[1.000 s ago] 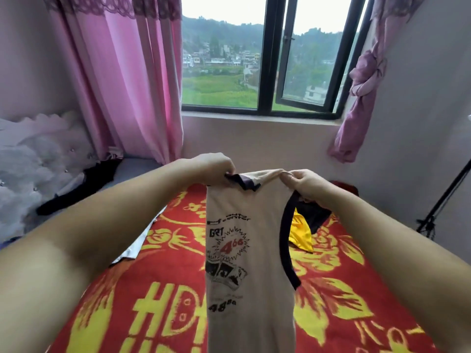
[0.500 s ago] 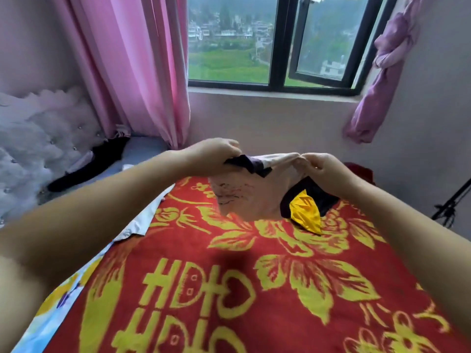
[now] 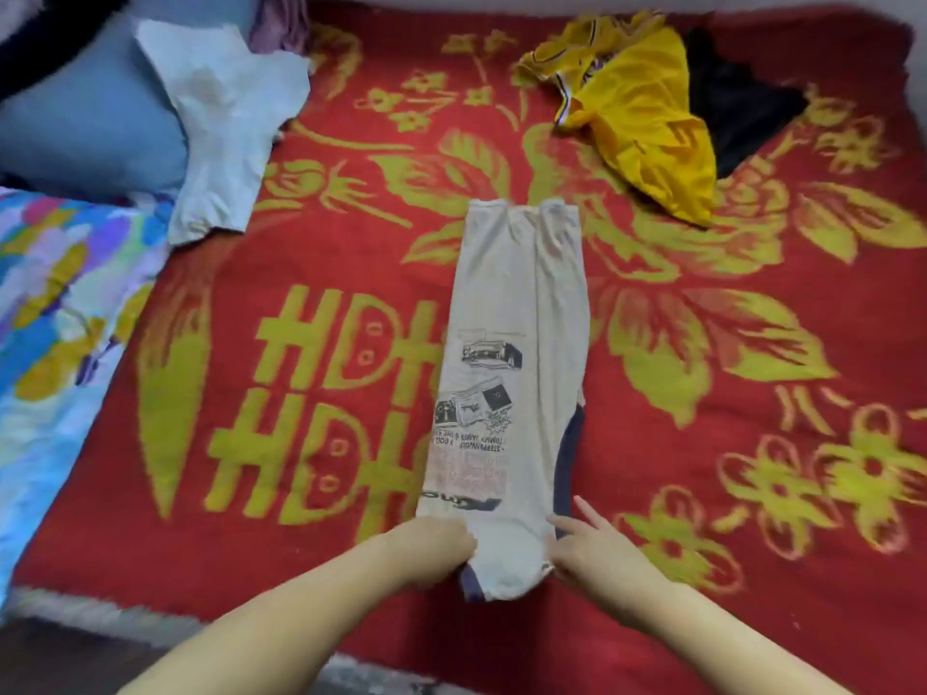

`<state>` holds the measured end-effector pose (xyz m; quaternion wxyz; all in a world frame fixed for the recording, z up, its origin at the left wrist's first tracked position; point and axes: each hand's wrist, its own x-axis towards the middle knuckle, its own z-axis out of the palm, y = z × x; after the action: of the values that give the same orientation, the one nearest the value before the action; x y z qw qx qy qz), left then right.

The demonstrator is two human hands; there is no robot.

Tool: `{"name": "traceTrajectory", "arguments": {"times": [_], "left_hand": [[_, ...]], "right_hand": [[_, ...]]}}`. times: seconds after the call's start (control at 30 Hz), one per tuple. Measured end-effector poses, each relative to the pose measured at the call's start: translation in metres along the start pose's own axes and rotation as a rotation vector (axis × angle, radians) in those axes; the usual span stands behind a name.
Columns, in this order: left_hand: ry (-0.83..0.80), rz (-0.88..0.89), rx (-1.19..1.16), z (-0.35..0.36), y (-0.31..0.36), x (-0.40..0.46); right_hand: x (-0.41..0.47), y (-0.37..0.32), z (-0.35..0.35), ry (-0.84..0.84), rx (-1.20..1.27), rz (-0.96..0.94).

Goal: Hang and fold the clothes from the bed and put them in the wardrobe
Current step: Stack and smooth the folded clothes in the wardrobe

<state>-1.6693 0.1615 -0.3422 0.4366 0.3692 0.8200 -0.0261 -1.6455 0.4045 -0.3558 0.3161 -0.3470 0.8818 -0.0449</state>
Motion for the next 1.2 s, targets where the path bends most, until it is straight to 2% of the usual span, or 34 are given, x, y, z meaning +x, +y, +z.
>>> {"name": "traceTrajectory", "arguments": {"times": [0.17, 0.27, 0.33, 0.57, 0.67, 0.7, 0.77, 0.8, 0.83, 0.9, 0.93, 1.0, 1.1, 1.2], "left_hand": [[-0.207, 0.091, -0.093, 0.058, 0.026, 0.017], [-0.288, 0.06, -0.19, 0.057, 0.023, 0.024], [-0.282, 0.031, -0.26, 0.042, 0.006, 0.032], [0.067, -0.25, -0.339, -0.015, -0.077, 0.079], [0.265, -0.523, -0.178, -0.01, -0.082, 0.101], [0.327, -0.555, -0.095, -0.002, -0.077, 0.103], [0.474, -0.452, 0.032, 0.021, -0.057, 0.098], [0.521, -0.354, 0.062, 0.037, -0.045, 0.093], [0.536, -0.254, 0.089, 0.054, -0.035, 0.088], [0.394, -0.152, 0.093, 0.083, -0.022, 0.077], [0.311, -0.163, 0.099, 0.092, -0.02, 0.075], [0.287, -0.204, 0.138, 0.099, -0.02, 0.078], [0.395, -0.189, 0.134, 0.091, -0.024, 0.093], [0.35, -0.178, 0.108, 0.075, -0.033, 0.095]], "right_hand": [[0.002, -0.018, 0.049, -0.255, 0.075, -0.036], [0.003, -0.015, 0.048, -0.267, 0.212, -0.007], [0.01, -0.003, 0.035, -0.256, 0.358, 0.069], [0.067, 0.057, -0.005, 0.078, 0.487, 0.433], [0.088, 0.067, 0.001, 0.28, 0.482, 0.609], [0.09, 0.065, 0.004, 0.376, 0.437, 0.627], [0.085, 0.052, 0.014, 0.531, 0.31, 0.514], [0.08, 0.042, 0.023, 0.544, 0.236, 0.405], [0.073, 0.03, 0.035, 0.502, 0.147, 0.29], [0.06, 0.009, 0.058, 0.282, 0.034, 0.148], [0.057, 0.007, 0.066, 0.164, 0.02, 0.145], [0.062, 0.011, 0.074, 0.014, -0.004, 0.236], [0.08, 0.018, 0.081, -0.003, -0.038, 0.25], [0.088, 0.018, 0.076, -0.089, -0.069, 0.261]]}}
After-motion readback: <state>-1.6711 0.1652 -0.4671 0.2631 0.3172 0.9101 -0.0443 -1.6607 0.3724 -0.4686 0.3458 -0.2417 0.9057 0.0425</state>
